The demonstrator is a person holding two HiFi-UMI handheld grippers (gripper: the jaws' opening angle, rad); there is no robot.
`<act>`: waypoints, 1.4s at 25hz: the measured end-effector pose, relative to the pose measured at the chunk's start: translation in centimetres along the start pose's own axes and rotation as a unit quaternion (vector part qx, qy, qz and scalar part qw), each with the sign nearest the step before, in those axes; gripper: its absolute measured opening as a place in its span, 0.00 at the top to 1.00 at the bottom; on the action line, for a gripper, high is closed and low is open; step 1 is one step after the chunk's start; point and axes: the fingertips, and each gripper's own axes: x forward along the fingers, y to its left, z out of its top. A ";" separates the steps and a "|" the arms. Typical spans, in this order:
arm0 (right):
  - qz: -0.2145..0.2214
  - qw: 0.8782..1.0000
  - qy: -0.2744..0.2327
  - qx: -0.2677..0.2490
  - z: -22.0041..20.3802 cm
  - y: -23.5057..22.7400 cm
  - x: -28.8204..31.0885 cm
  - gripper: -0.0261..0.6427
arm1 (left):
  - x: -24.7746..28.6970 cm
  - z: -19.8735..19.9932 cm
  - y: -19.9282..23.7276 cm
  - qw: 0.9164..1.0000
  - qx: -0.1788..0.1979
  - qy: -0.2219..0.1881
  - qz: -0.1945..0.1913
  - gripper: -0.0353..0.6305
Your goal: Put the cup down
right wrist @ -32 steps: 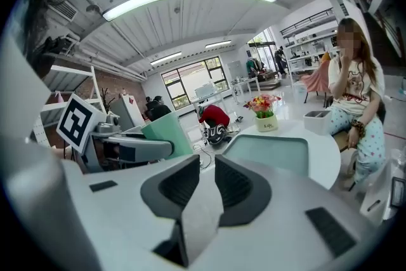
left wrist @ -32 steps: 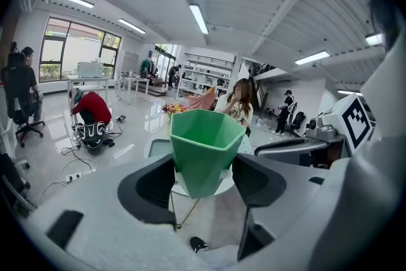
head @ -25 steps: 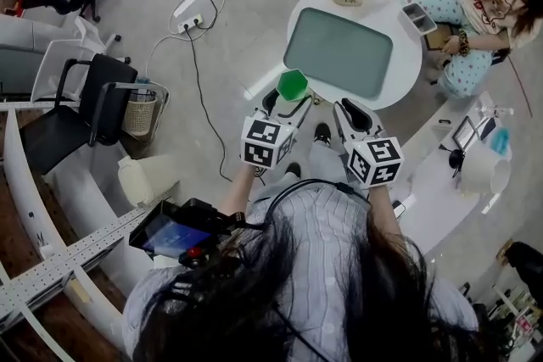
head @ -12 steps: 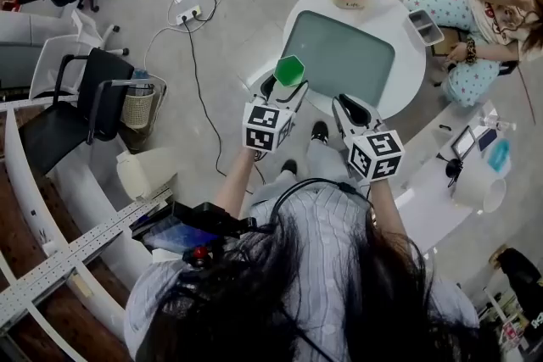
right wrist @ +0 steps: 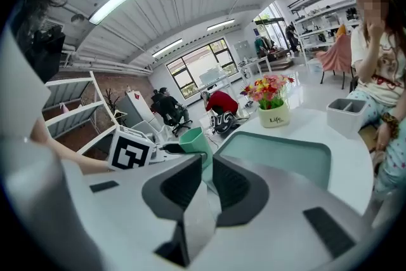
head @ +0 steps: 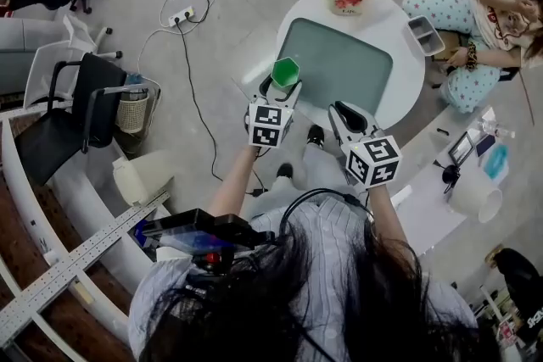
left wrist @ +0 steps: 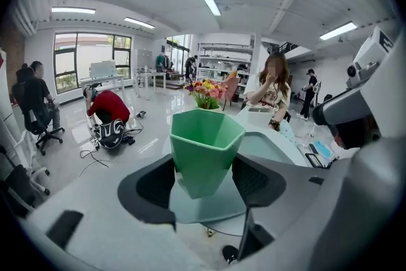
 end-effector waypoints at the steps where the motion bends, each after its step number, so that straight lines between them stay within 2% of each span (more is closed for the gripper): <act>1: 0.000 1.000 0.003 0.003 -0.2 -0.2 0.2 0.85 | 0.6 -0.4 0.2 1.000 0.002 0.005 0.000 0.50; 6: -0.005 1.000 0.014 0.016 -0.6 -1.1 0.9 0.85 | 3.1 -2.4 1.0 1.000 0.006 0.022 0.010 0.51; 15: -0.007 0.999 0.025 0.029 -1.4 -1.4 1.4 0.85 | 5.2 -4.9 2.0 0.999 -0.020 0.035 0.023 0.50; 26: -0.011 0.999 0.034 0.041 -2.9 -1.0 0.9 0.85 | 5.4 -5.5 1.8 0.999 -0.015 0.017 0.030 0.50; 31: -0.013 0.998 0.030 0.044 -2.9 -0.9 0.4 0.85 | 5.5 -5.9 1.9 0.999 -0.014 0.036 0.038 0.50; 35: -0.014 0.998 0.028 0.046 -3.0 -0.8 0.1 0.85 | 5.1 -5.9 1.9 0.999 -0.006 0.034 0.038 0.50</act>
